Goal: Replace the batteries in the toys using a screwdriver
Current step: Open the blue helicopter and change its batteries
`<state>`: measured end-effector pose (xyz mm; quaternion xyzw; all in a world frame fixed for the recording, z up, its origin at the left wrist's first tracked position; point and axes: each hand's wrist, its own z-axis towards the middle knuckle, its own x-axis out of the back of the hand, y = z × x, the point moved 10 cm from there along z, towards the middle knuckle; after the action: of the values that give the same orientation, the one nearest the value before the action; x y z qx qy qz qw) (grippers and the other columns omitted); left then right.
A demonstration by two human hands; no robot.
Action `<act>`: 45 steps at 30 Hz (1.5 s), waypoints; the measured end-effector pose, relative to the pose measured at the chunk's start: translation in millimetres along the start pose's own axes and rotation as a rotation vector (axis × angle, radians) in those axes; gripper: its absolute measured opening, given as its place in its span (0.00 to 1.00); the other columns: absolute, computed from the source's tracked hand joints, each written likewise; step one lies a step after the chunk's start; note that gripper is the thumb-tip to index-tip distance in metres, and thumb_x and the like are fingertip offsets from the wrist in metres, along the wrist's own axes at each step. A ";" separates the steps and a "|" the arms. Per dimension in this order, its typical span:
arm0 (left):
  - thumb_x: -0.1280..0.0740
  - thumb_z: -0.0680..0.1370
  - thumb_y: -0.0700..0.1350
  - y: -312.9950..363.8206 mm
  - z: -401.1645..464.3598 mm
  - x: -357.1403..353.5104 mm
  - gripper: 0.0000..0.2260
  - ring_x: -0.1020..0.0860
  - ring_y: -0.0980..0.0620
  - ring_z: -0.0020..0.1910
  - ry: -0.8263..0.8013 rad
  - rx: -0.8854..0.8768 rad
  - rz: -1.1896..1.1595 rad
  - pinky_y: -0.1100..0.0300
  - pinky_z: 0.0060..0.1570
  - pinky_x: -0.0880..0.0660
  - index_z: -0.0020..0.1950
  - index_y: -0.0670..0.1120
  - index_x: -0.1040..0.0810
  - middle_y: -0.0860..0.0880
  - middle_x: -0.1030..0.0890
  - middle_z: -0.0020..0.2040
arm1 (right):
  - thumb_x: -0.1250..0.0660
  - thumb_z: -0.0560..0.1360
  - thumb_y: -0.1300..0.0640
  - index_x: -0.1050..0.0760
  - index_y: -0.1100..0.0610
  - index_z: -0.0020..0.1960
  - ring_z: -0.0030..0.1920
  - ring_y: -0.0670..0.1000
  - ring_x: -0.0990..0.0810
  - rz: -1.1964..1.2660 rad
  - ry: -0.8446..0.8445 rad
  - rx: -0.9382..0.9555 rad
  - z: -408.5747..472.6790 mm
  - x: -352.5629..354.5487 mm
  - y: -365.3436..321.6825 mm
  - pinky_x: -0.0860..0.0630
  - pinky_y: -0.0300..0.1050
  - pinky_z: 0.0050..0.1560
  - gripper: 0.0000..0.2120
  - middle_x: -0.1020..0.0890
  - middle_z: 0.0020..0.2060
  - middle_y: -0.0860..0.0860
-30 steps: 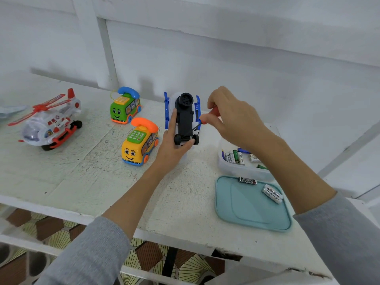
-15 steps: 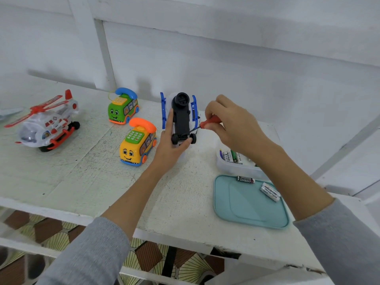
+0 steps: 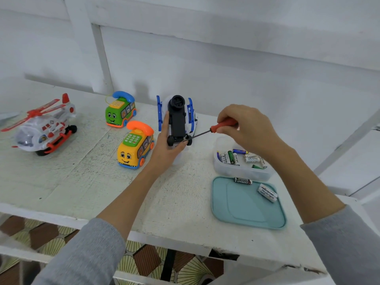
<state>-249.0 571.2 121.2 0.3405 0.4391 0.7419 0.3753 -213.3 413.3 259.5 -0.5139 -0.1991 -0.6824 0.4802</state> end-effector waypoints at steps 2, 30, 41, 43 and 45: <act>0.33 0.77 0.40 -2.2 -0.8 1.9 0.38 0.26 0.65 0.62 0.005 0.021 -0.015 0.71 0.58 0.30 0.78 0.52 0.56 0.65 0.33 0.67 | 0.29 0.71 0.58 0.24 0.54 0.45 0.41 0.49 0.26 0.188 -0.032 -0.051 -6.9 1.6 15.0 0.30 0.41 0.41 0.04 0.22 0.39 0.47; 0.35 0.78 0.35 11.6 -7.8 -3.2 0.38 0.29 0.68 0.64 -0.052 0.013 0.008 0.73 0.58 0.32 0.77 0.52 0.56 0.74 0.34 0.64 | 0.28 0.69 0.60 0.21 0.55 0.49 0.49 0.47 0.32 0.225 -0.446 -0.019 -60.7 -174.2 -0.5 0.31 0.52 0.54 0.09 0.23 0.48 0.48; 0.34 0.78 0.35 42.4 -5.3 4.2 0.37 0.31 0.68 0.65 -0.102 -0.060 -0.027 0.71 0.62 0.33 0.79 0.48 0.54 0.70 0.39 0.68 | 0.28 0.70 0.62 0.21 0.56 0.52 0.51 0.45 0.26 0.347 -0.356 -0.174 -46.9 -137.3 8.8 0.35 0.25 0.51 0.11 0.22 0.49 0.48; 0.34 0.78 0.35 56.8 -1.7 9.6 0.37 0.32 0.70 0.64 -0.119 -0.086 -0.027 0.70 0.62 0.33 0.78 0.50 0.54 0.71 0.39 0.68 | 0.29 0.71 0.62 0.21 0.56 0.52 0.50 0.44 0.24 0.398 -0.255 -0.206 -37.0 -112.7 9.0 0.34 0.24 0.50 0.10 0.21 0.49 0.48; 0.34 0.78 0.35 68.0 1.4 16.8 0.37 0.30 0.70 0.63 -0.132 -0.094 -0.044 0.71 0.61 0.32 0.77 0.54 0.54 0.70 0.40 0.69 | 0.30 0.72 0.62 0.22 0.55 0.52 0.50 0.45 0.22 0.444 -0.152 -0.235 -25.8 -89.3 5.9 0.29 0.31 0.51 0.09 0.19 0.49 0.49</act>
<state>-273.5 563.5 186.3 0.3608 0.3856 0.7292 0.4352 -220.5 431.1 168.3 -0.6470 -0.0361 -0.5381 0.5390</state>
